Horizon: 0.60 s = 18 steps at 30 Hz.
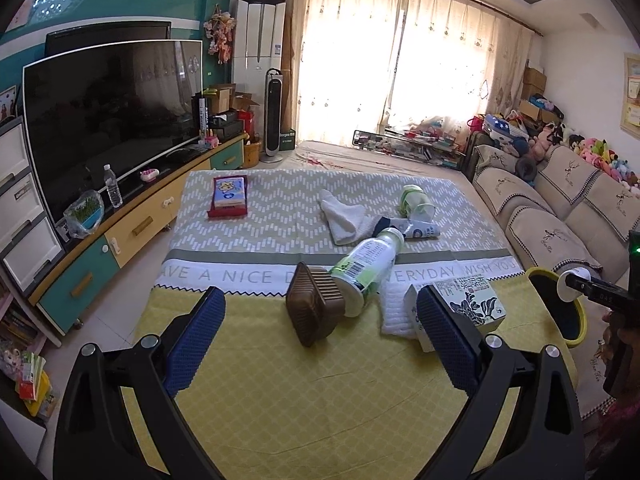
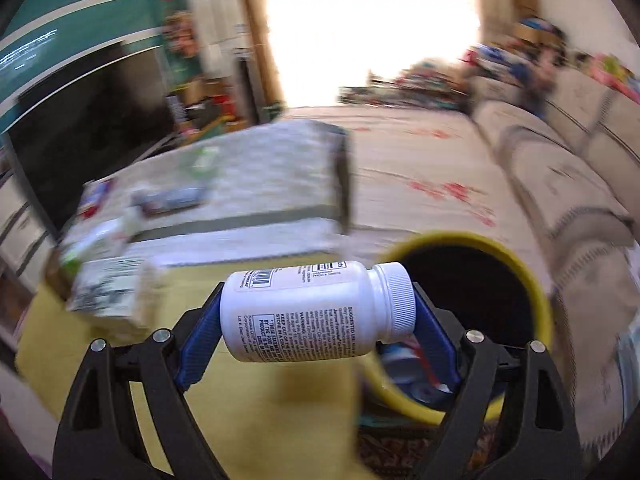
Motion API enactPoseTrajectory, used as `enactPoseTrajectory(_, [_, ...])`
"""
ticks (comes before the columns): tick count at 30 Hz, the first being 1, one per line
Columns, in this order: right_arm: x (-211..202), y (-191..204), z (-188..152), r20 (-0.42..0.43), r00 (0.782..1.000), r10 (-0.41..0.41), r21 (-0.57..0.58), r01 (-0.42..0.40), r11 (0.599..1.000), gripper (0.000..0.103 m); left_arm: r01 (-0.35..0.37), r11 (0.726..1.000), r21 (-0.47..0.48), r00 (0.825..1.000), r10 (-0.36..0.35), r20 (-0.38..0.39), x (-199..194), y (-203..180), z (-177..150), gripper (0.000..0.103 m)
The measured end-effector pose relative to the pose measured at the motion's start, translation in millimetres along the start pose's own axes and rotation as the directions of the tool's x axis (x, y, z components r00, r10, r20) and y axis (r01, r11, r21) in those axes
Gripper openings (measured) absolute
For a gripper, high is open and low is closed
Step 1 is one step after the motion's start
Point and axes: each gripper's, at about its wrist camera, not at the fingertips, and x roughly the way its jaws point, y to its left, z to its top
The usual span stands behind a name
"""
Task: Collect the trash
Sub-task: 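Carry the pill bottle over the bin and open the right gripper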
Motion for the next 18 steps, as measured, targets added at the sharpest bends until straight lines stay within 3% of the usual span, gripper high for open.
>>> enactPoseTrajectory(3, [14.5, -48.8, -6.2, -0.030, 0.994, -0.106, 0.081, 0.108, 0.991, 0.082, 0.019, 1.000, -0.002, 0.999, -0.019, -0.026, 16.0, -12.8, 1.8, 0.095])
enactPoseTrajectory(7, [37.3, -86.9, -14.8, -0.085, 0.978, -0.188, 0.120, 0.197, 0.973, 0.082, 0.017, 1.000, 0.017, 0.998, -0.016, -0.055, 33.3, -29.5, 1.1, 0.095])
enactPoseTrajectory(13, [63.3, -116.4, -23.6, -0.132, 0.966, -0.223, 0.159, 0.243, 0.957, 0.083, 0.003, 0.999, 0.045, 0.996, 0.001, -0.088, 50.3, -44.2, 0.3, 0.095])
enactPoseTrajectory(18, [57.1, -117.4, -22.7, -0.097, 0.971, -0.220, 0.178, 0.234, 0.956, 0.086, -0.004, 0.999, 0.054, 0.995, 0.009, -0.099, 58.7, -45.7, -0.1, 0.095])
